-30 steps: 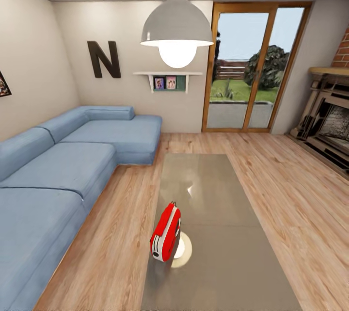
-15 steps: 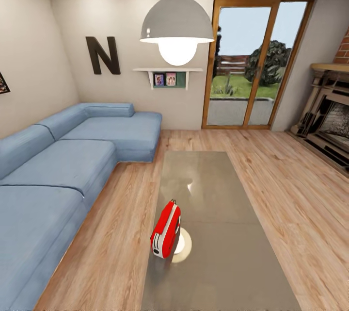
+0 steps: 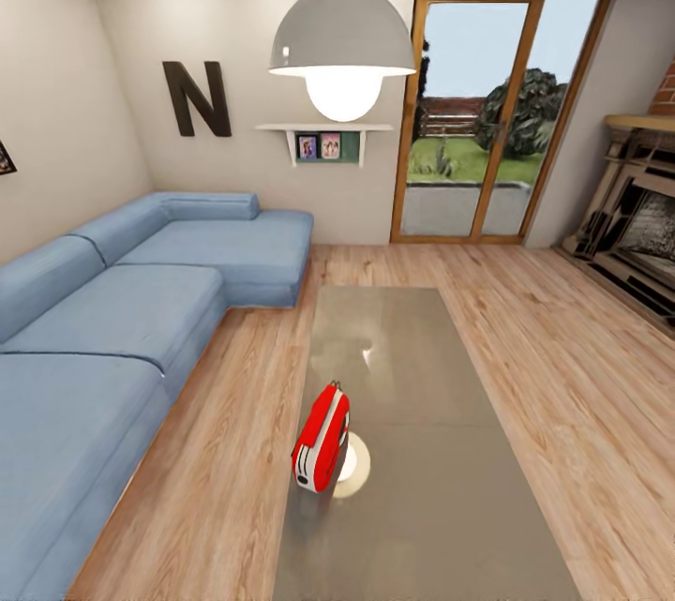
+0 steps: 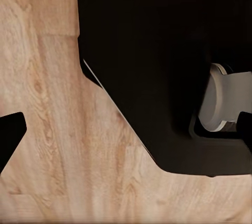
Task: Turn on the radio receiver that's on the table in the living room.
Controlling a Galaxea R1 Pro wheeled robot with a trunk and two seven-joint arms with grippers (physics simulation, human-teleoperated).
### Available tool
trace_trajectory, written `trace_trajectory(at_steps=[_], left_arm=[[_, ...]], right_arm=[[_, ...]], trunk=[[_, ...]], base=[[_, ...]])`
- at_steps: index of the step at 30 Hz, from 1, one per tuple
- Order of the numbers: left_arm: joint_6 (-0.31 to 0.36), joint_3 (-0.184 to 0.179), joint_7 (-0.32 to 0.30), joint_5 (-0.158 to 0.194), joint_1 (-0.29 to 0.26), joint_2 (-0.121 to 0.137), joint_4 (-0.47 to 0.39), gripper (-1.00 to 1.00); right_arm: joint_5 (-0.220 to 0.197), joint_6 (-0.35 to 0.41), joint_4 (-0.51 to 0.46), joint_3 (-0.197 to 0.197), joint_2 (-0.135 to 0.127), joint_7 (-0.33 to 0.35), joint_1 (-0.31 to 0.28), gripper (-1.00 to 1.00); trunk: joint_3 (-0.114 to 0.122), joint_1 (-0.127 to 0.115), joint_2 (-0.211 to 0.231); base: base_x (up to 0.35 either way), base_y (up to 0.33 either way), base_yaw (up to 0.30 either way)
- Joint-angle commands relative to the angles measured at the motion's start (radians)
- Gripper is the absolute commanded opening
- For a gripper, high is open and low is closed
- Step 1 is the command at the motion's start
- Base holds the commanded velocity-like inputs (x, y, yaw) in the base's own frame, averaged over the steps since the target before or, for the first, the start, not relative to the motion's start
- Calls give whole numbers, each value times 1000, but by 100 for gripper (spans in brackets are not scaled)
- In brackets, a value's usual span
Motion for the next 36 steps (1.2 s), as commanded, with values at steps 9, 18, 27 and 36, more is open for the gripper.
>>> trace_trajectory(at_steps=[9, 18, 27, 36], left_arm=[[0, 0, 0, 0, 0, 0, -1, 100], [-1, 0, 0, 0, 0, 0, 0, 100], [-1, 0, 0, 0, 0, 0, -1, 100], [-2, -1, 0, 0, 0, 0, -1, 100]], right_arm=[[0, 0, 0, 0, 0, -1, 0, 100], [0, 0, 0, 0, -1, -1, 0, 100], [0, 1, 0, 0, -2, -1, 0, 100], [0, 1, 0, 0, -2, 0, 0, 100]], trunk=[[14, -35, 63], [27, -69, 126], [41, -104, 189], [42, -123, 224]], base=[[0, 0, 0], [0, 0, 0], [0, 0, 0], [0, 0, 0]])
